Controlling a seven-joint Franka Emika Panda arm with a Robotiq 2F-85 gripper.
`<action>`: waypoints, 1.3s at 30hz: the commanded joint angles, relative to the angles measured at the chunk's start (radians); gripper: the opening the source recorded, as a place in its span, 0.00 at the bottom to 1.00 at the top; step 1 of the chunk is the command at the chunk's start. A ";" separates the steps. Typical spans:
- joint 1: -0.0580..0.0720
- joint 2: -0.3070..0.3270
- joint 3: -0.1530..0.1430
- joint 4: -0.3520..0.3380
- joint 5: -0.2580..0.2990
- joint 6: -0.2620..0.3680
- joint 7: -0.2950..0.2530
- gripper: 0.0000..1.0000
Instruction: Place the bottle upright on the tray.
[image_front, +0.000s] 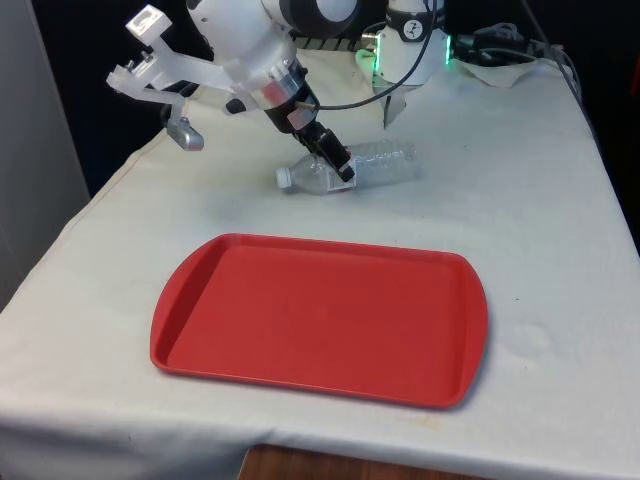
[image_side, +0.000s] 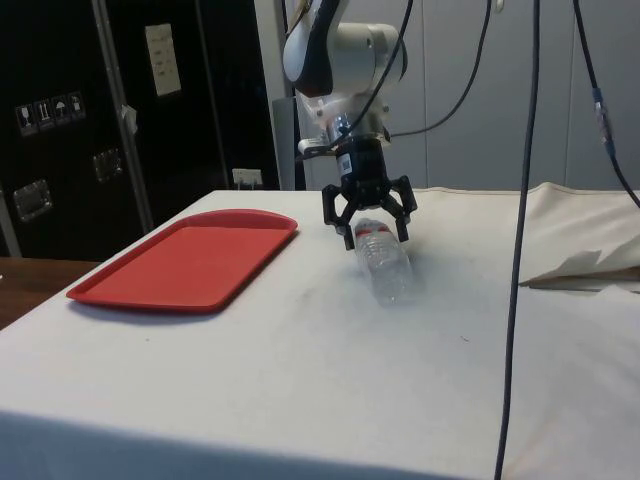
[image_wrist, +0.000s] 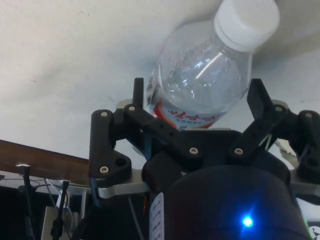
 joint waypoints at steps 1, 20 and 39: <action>0.000 0.000 0.000 0.000 0.002 0.001 0.000 1.00; 0.000 0.000 -0.002 0.000 0.000 -0.003 -0.002 0.56; 0.001 -0.008 -0.009 0.006 -0.003 -0.023 0.001 0.34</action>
